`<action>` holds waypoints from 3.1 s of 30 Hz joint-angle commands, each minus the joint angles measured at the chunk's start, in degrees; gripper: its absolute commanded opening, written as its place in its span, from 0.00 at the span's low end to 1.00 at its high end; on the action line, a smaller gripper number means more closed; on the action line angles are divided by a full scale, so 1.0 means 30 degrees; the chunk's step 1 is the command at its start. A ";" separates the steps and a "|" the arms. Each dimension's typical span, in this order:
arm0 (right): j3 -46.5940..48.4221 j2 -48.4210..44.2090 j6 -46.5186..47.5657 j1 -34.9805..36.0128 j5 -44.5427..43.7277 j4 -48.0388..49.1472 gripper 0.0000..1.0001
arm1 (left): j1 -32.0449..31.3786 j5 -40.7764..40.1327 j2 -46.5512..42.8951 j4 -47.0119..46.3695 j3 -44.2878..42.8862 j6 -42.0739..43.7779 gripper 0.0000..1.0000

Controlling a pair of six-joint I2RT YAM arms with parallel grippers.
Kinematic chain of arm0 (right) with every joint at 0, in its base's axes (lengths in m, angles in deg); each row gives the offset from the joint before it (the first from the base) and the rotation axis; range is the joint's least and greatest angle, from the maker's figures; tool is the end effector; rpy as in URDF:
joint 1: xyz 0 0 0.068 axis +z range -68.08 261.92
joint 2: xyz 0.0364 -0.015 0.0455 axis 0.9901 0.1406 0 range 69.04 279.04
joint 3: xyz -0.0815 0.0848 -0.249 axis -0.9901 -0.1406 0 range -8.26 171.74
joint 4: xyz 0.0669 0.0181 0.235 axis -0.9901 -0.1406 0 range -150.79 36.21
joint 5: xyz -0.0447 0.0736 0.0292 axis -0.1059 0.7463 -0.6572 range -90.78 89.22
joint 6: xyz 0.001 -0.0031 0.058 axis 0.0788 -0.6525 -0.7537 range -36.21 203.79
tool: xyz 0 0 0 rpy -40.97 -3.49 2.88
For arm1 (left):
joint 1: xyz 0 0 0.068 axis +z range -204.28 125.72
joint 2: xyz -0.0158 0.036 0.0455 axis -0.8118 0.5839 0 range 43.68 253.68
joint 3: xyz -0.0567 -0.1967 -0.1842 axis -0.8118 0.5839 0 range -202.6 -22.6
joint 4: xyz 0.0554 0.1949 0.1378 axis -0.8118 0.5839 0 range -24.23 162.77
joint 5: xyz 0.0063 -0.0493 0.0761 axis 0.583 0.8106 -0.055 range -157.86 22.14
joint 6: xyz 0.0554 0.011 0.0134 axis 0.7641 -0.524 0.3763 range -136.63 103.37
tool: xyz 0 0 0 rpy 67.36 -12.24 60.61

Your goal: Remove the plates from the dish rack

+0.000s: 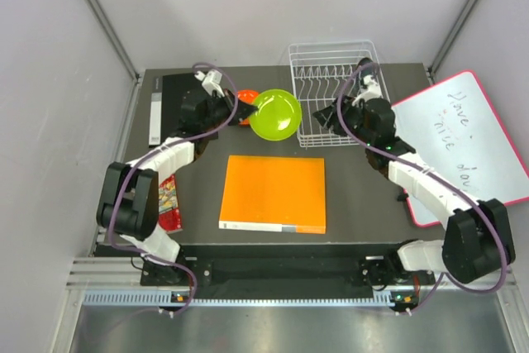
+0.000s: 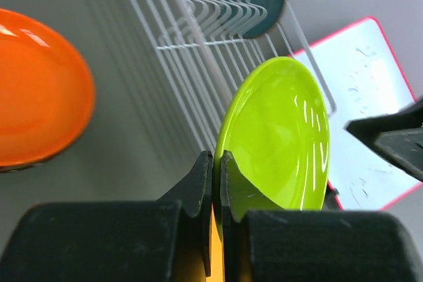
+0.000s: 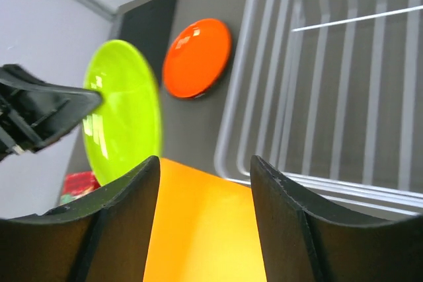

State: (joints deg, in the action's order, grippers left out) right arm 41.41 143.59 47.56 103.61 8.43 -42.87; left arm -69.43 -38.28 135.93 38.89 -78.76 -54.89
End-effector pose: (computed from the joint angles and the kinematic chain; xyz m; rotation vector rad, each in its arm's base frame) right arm 0.2690 0.1142 0.3014 0.1212 1.8936 0.8504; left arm 0.3404 -0.1136 0.2769 0.0358 1.8472 -1.1146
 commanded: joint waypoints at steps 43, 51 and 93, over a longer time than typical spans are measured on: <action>0.8112 0.6354 0.6041 -0.4390 -0.2045 -0.3786 0.66 | 0.3705 -0.6959 0.9154 -0.3760 -0.4277 0.0623 0.00; 0.7731 0.6412 0.5865 -0.4419 -0.1870 -0.3322 0.66 | 0.3764 -0.7430 0.8362 -0.2474 -0.3981 0.1561 0.55; 0.7321 0.6295 0.5807 -0.4506 -0.3189 -0.3786 0.66 | 0.3441 -0.8423 0.3968 -0.3496 -0.0556 0.2440 0.96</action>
State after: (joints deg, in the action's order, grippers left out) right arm 63.99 162.56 65.62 90.74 -1.34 -56.16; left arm -58.94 -58.54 152.52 34.17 -82.02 -49.21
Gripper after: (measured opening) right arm 0.663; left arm 0.951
